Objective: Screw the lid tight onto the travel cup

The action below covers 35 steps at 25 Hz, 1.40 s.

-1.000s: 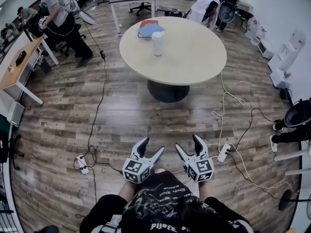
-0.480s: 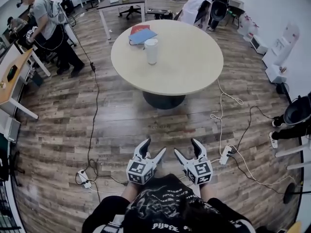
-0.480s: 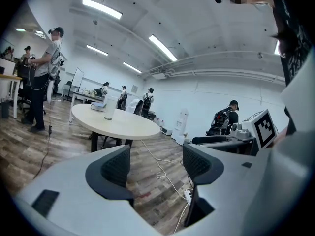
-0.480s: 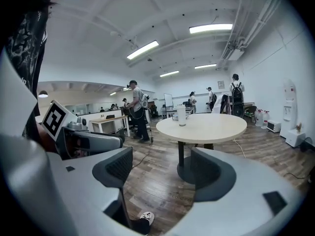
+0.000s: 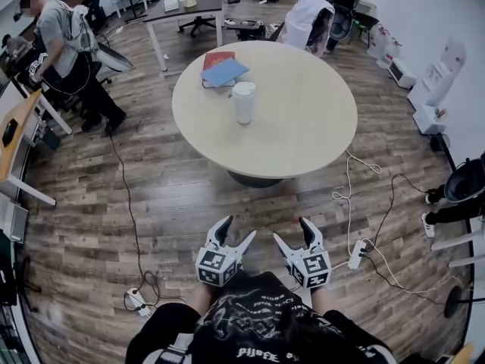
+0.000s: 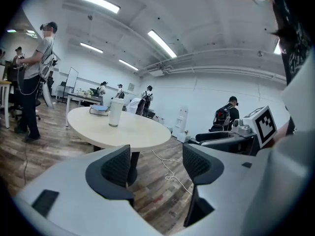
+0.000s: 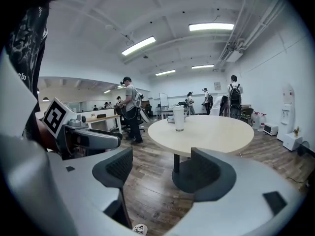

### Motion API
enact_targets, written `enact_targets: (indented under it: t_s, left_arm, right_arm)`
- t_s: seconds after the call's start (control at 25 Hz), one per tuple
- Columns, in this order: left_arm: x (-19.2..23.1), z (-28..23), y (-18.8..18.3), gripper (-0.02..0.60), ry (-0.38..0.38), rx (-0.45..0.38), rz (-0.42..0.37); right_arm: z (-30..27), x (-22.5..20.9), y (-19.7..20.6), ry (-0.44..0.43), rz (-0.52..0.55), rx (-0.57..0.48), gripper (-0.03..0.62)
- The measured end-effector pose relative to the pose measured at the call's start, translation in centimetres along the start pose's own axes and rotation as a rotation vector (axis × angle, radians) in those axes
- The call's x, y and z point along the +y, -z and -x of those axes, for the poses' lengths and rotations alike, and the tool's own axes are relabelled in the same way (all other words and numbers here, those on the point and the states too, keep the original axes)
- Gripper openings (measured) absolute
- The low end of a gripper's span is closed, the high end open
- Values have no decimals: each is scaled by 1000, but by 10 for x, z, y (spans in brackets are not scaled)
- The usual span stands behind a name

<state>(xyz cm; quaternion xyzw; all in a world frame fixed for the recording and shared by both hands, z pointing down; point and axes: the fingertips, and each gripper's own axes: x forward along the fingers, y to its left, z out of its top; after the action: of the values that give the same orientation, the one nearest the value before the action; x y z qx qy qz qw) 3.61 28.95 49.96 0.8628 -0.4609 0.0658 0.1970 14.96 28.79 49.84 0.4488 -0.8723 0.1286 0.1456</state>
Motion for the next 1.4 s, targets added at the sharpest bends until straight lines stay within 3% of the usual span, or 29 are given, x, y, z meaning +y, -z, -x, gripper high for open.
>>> enact_targets:
  t_s: [0.28, 0.6, 0.84, 1.16, 1.4]
  left_arm:
    - [50, -17, -16, 336, 20, 15, -13]
    - [88, -28, -18, 337, -10, 21, 37]
    - [118, -63, -34, 337, -69, -2, 74]
    - [170, -131, -83, 337, -161, -14, 85]
    - [182, -187, -112, 337, -205, -31, 90]
  right_arm:
    - [-44, -1, -10, 41, -5, 7, 357]
    - [-83, -8, -17, 35, -16, 18, 357]
    - [-134, -40, -31, -11, -28, 28, 357]
    - [-234, -89, -92, -144, 17, 15, 356]
    - [-280, -134, -122, -215, 74, 18, 356]
